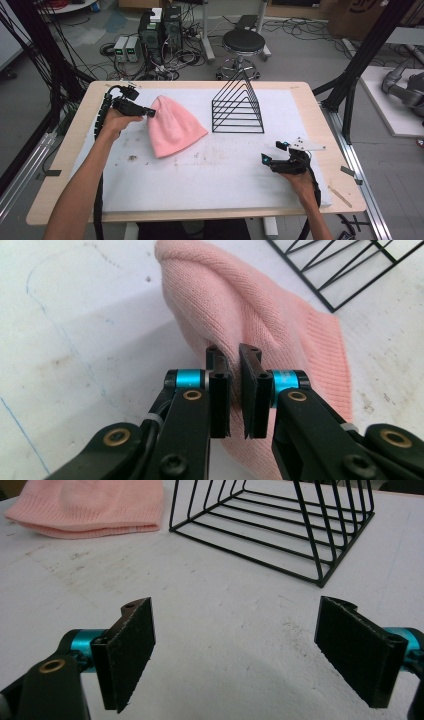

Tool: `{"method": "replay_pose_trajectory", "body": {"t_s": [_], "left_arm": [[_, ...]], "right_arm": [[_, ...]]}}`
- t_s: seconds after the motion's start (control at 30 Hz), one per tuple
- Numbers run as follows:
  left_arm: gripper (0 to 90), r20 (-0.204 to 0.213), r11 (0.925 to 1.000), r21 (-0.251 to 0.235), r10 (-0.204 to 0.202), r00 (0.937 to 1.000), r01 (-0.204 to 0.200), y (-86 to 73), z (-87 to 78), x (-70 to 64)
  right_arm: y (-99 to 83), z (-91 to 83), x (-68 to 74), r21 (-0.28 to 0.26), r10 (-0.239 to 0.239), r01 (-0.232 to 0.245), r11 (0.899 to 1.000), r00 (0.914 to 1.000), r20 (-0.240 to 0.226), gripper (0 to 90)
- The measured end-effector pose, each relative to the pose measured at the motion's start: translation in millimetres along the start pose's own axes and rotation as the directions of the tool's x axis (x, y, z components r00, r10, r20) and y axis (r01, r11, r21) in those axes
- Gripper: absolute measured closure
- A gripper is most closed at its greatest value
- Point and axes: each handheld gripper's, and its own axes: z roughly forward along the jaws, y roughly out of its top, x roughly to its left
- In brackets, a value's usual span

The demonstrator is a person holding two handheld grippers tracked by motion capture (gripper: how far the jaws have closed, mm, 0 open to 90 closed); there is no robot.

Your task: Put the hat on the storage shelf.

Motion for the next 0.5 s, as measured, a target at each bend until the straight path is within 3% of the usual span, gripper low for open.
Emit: {"method": "replay_pose_trajectory", "body": {"t_s": [0.3, 0.5], "left_arm": [[83.4, -0.002, 0.9973, -0.035, 0.065, 0.9979, -0.065, 6.2, -10.3, -17.1], [83.4, -0.004, 0.9892, -0.072, 0.128, 0.9918, -0.128, 8.2, -22.7, -33.1]], "right_arm": [[5.2, -0.5, 0.7, -0.008, -0.005, 0.005, 1.000, 1.0000, -0.002, 16.6], [7.2, 0.0, 2.2, -0.010, -0.009, 0.009, 1.000, 1.0000, -0.003, 16.6]]}}
